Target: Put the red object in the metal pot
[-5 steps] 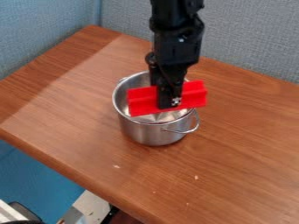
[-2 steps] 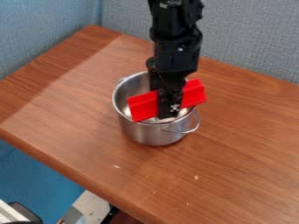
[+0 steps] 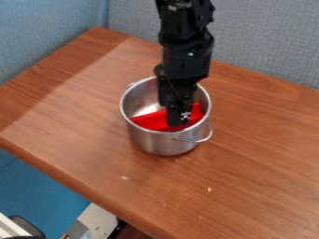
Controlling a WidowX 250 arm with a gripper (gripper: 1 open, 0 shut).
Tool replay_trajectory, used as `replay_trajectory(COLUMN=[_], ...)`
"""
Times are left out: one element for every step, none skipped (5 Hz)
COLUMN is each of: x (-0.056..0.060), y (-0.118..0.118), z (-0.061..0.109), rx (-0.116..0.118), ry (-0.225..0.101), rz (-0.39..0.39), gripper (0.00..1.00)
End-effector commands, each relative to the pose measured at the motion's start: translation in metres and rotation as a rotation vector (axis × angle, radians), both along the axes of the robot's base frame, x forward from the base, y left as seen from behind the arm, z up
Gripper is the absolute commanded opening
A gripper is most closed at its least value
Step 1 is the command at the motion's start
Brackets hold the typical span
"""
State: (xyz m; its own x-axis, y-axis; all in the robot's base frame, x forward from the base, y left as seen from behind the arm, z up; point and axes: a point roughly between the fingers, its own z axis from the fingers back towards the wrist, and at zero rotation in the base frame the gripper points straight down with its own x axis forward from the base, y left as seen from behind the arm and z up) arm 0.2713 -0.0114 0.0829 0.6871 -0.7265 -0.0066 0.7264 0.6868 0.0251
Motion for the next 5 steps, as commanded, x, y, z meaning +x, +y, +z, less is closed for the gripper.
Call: replay_trajectory(x=[0.005,0.004,0.004,0.004,0.003], y=[0.004,0.005,0.006,0.006,0.007], z=[0.008,0.011,0.015,0.018,0.022], rx=[-0.013,-0.020,-0.028,-0.035,-0.044], ry=[-0.033,-0.038,-0.047,-0.053,-0.062], rz=[0.025,0.034,0.042,0.049,0.057], gripper=[0.00,0.00,0.00,0.00,0.00])
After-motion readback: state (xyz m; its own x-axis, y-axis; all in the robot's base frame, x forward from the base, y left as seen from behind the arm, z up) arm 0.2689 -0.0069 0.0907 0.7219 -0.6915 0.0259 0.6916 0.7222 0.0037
